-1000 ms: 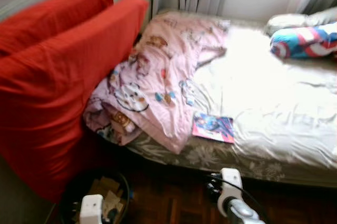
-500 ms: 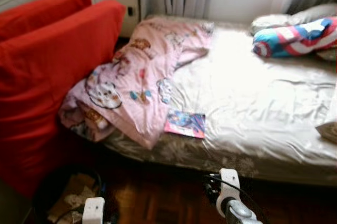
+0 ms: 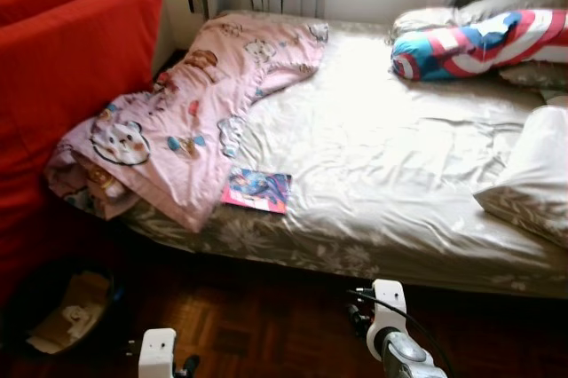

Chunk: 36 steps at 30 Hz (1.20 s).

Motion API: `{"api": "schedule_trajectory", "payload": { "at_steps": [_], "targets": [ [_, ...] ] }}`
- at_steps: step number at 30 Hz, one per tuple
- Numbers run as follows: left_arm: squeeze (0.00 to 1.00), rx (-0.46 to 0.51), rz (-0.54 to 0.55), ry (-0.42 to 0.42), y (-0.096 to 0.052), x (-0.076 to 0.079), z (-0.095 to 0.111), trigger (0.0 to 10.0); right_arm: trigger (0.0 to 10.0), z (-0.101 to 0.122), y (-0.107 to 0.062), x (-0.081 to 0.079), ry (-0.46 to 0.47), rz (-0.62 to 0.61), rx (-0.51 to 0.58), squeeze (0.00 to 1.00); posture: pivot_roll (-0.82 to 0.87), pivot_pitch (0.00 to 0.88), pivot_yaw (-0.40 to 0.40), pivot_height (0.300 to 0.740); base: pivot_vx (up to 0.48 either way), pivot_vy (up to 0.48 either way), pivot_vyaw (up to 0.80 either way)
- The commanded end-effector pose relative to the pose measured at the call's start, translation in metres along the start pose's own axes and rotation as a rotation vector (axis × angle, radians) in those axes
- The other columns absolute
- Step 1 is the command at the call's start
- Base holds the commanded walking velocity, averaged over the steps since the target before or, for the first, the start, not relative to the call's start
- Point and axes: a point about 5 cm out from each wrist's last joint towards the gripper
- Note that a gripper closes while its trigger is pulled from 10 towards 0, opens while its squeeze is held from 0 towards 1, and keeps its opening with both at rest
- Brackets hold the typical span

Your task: Clean up the room

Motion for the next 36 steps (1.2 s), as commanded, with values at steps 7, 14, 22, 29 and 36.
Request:
{"api": "schedule_trajectory", "payload": {
  "at_steps": [7,14,22,29,36],
  "targets": [
    [0.0,-0.012,-0.019,-0.017,-0.0004,0.0082,-0.0042,10.0,10.0,-0.0016,-0.0019,0.0116,0.009,-0.037,-0.002,0.0,0.06,0.161,-0.033,0.74,0.0,-0.44,0.0],
    [0.0,-0.005,-0.016,-0.017,0.0011,0.0092,-0.0007,10.0,10.0,-0.001,-0.0016,0.0106,0.012,-0.034,-0.001,0.0,0.07,0.175,-0.03,0.74,0.0,-0.431,0.0],
    [0.0,-0.023,-0.019,-0.028,0.0013,0.0086,-0.0018,10.0,10.0,0.0003,-0.0012,0.0101,0.015,-0.039,0.0,0.0,0.08,0.185,-0.027,0.74,0.0,-0.035,0.0],
    [0.0,-0.031,-0.016,-0.048,-0.0002,0.0076,-0.0057,10.0,10.0,0.0013,-0.0011,0.0111,0.016,-0.042,0.002,0.0,0.08,0.194,-0.037,0.74,0.0,0.0,0.0],
    [0.0,-0.049,-0.019,-0.049,0.0002,0.0148,-0.0079,10.0,10.0,0.0013,-0.0013,0.0137,0.017,-0.054,-0.007,0.0,0.07,0.201,-0.048,0.74,0.243,0.0,-0.11]
  ]
}}
Point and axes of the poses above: a point about 5 cm out from each wrist's last joint towards the gripper, its own y axis pointing out of the wrist towards the gripper, its own z axis along the axis of the wrist's last joint, x = y × z, and after that the axes turned 7 degrees about y, right-handed
